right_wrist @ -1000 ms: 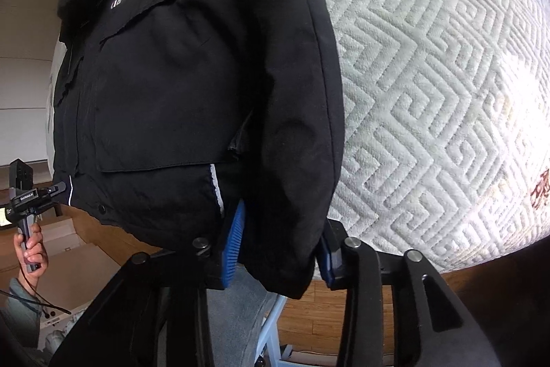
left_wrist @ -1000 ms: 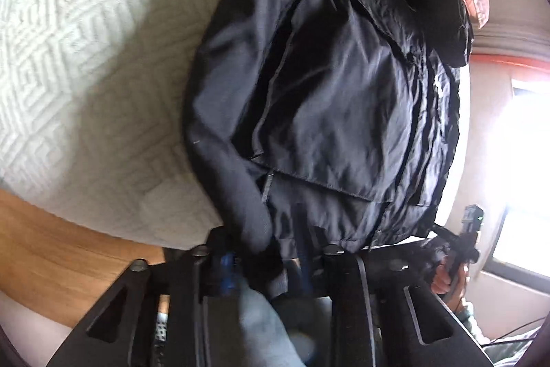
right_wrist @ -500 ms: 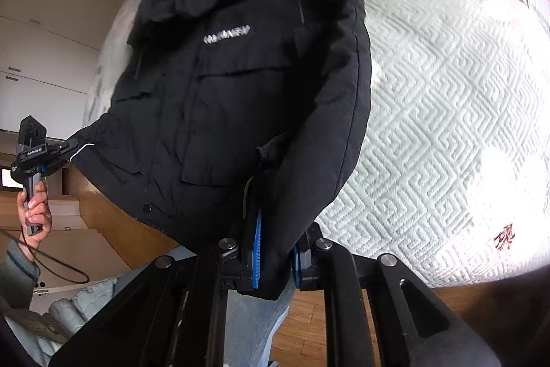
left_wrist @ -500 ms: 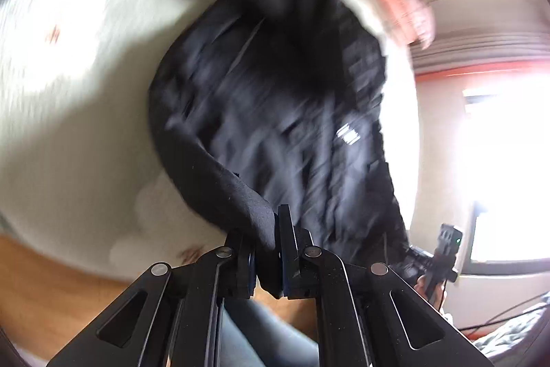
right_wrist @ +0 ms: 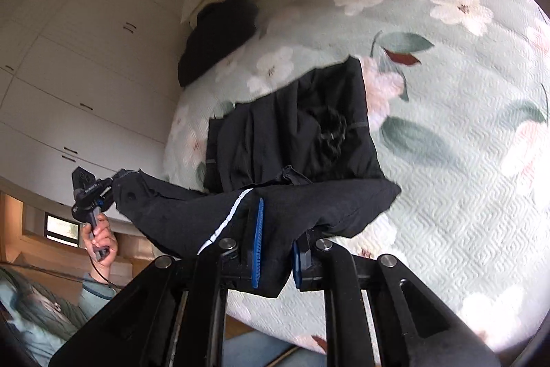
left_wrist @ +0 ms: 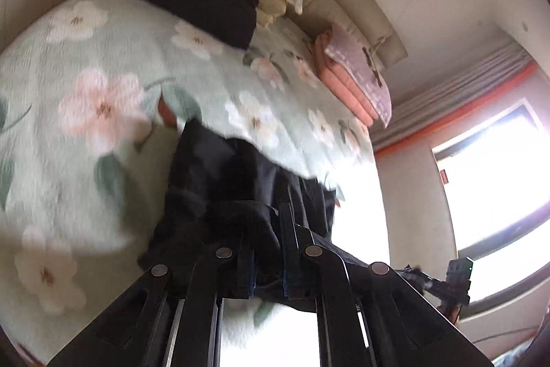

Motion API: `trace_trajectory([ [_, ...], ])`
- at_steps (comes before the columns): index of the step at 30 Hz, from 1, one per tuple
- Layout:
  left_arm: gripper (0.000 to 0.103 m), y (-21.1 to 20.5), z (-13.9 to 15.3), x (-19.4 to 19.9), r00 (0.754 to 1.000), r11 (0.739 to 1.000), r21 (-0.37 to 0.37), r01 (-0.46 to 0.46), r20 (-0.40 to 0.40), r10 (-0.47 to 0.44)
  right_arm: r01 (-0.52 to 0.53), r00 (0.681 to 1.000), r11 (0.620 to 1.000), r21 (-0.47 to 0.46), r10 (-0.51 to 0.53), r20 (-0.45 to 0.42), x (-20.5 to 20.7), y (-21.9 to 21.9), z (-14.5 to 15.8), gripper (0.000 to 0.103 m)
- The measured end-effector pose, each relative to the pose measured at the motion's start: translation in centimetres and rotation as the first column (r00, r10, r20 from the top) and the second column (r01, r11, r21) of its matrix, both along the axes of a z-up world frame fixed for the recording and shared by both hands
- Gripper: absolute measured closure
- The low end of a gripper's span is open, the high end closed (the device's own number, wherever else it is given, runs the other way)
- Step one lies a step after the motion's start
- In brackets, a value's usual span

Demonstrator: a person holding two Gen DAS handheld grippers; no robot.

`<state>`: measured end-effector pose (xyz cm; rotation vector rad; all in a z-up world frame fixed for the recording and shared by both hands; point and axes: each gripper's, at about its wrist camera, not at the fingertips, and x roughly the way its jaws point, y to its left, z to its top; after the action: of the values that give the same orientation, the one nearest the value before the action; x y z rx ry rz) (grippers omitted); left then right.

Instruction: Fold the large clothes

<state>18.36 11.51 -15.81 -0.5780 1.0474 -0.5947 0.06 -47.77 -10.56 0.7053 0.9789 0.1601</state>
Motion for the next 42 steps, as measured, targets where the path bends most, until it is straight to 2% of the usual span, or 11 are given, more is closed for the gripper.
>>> trace_trajectory([
  [5, 0.091, -2.7, -2.6, 8.6, 1.000, 1.000, 0.000, 0.003, -0.016, -0.003, 0.054, 0.998, 0.998, 0.019, -0.053, -0.026, 9.6, -4.4, -3.0, 0.085],
  [9, 0.090, -3.8, -9.6, 15.3, 0.990, 0.999, -0.028, -0.024, -0.142, 0.020, 0.087, 0.989, 0.995, 0.051, -0.080, -0.126, 17.2, -6.4, -8.9, 0.085],
  [15, 0.088, -5.2, -20.6, 19.9, 0.936, 1.000, -0.012, -0.007, -0.351, 0.002, 0.133, 0.953, 0.989, 0.057, -0.112, -0.282, 20.6, -7.5, -18.1, 0.081],
  [19, 0.086, -4.5, -22.6, 20.3, 0.913, 0.993, -0.114, 0.018, -0.403, -0.063, 0.163, 0.945, 0.979, 0.125, -0.118, -0.305, 19.9, -7.7, -21.2, 0.081],
  [22, 0.081, -4.0, -22.0, 20.8, 0.900, 0.986, -0.144, 0.078, -0.415, -0.132, 0.177, 0.944, 0.969, 0.175, -0.117, -0.308, 19.4, -8.5, -20.9, 0.079],
  [24, 0.068, -3.0, -20.7, 21.0, 0.892, 0.977, -0.183, 0.108, -0.416, -0.177, 0.160, 0.949, 0.971, 0.177, -0.101, -0.300, 19.1, -9.0, -19.4, 0.077],
  [26, 0.028, -1.1, -18.3, 21.1, 0.906, 0.979, -0.182, 0.088, -0.395, -0.154, 0.147, 0.952, 0.974, 0.170, -0.092, -0.291, 18.7, -9.4, -17.7, 0.076],
  [29, 0.026, 4.6, -14.9, 21.8, 0.930, 0.992, -0.120, -0.027, -0.366, -0.019, 0.122, 0.959, 0.983, 0.139, -0.081, -0.270, 18.0, -9.9, -15.1, 0.074],
  [33, 0.026, 9.3, -10.4, 21.3, 0.952, 0.994, 0.020, -0.110, -0.284, 0.111, 0.121, 0.966, 0.991, -0.066, -0.132, -0.224, 17.1, -9.6, -10.7, 0.051],
  [38, 0.025, 6.9, -5.3, 17.0, 0.985, 0.995, 0.092, -0.030, -0.169, 0.045, 0.080, 0.988, 0.972, -0.222, -0.106, -0.108, 15.9, -5.4, -4.6, 0.046],
  [42, 0.025, -0.4, -3.8, 12.1, 0.991, 0.979, 0.179, 0.102, -0.105, -0.084, -0.001, 0.998, 0.913, -0.408, -0.022, -0.051, 15.3, 2.3, -1.7, 0.041],
])
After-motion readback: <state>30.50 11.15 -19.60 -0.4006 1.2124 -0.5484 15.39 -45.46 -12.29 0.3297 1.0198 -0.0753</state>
